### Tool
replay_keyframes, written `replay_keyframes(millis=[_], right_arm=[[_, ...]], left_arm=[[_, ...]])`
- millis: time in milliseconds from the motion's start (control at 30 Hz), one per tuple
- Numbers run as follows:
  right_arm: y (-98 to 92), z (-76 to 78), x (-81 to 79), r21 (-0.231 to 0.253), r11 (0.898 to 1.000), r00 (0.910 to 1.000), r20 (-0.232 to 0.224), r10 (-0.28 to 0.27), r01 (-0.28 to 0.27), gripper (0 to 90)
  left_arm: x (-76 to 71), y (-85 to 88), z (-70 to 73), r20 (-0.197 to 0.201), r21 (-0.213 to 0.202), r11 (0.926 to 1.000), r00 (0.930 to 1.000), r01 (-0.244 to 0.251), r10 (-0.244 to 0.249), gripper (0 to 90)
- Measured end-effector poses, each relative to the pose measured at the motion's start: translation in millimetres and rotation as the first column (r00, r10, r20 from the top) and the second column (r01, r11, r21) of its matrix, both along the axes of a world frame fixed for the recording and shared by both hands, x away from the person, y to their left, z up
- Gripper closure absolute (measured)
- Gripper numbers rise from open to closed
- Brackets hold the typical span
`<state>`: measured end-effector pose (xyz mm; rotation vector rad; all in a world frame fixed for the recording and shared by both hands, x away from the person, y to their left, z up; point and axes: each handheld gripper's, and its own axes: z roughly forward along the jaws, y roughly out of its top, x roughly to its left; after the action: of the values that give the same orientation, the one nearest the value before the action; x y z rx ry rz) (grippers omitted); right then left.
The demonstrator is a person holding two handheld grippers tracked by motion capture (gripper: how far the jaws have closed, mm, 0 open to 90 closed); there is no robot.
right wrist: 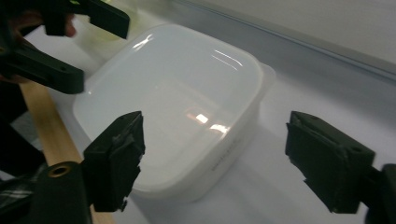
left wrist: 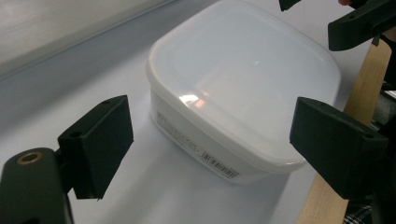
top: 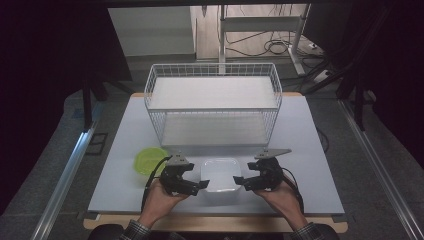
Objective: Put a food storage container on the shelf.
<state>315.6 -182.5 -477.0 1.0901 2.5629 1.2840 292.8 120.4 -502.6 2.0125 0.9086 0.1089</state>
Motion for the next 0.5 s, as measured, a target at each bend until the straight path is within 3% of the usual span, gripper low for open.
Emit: replay_keyframes(millis=[233, 367, 500], right_arm=[[8.1, -7.5, 11.4, -0.008, 1.0, 0.9965, -0.082, 0.017, -0.018, 28.7], [9.4, -9.4, 14.8, 0.02, 0.999, 0.9899, -0.139, 0.031, -0.028, 34.4], [8.3, -6.5, 12.7, 0.015, 1.0, 0.9856, -0.168, 0.017, -0.015, 41.4]], left_arm=[[8.9, -2.2, -6.7, -0.063, -0.048, 0.9985, 0.9975, 0.026, -0.029, 13.6], [10.1, -4.8, -9.0, -0.1, -0.089, 0.9944, 0.9928, 0.057, -0.066, 18.2], [7.4, -6.7, -6.9, -0.13, -0.08, 0.9959, 0.9901, 0.042, -0.053, 20.5]])
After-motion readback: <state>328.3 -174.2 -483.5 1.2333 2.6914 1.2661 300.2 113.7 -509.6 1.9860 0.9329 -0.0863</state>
